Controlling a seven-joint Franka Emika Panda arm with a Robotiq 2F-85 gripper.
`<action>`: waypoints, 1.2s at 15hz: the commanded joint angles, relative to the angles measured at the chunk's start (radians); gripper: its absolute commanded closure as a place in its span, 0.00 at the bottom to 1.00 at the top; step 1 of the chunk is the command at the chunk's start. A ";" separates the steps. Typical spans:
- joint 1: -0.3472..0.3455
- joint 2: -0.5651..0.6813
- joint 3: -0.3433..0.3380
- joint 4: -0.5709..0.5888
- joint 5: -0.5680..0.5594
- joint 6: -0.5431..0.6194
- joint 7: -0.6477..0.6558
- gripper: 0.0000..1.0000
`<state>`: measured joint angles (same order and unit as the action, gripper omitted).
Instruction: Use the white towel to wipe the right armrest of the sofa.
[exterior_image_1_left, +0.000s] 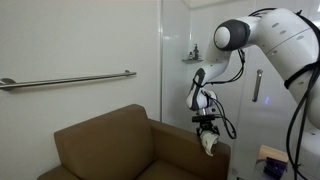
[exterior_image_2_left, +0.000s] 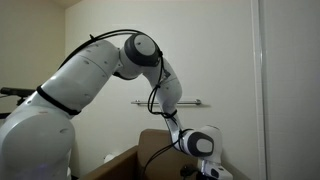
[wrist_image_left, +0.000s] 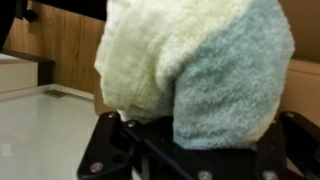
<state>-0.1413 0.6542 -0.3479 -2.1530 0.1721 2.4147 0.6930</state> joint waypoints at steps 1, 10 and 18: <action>-0.027 0.137 0.042 0.232 -0.006 -0.100 -0.018 0.91; -0.042 0.394 0.085 0.747 -0.002 -0.373 0.009 0.91; -0.021 0.586 0.125 1.181 -0.021 -0.476 0.047 0.91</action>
<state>-0.1535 1.1384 -0.2434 -1.1598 0.1662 2.0093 0.6973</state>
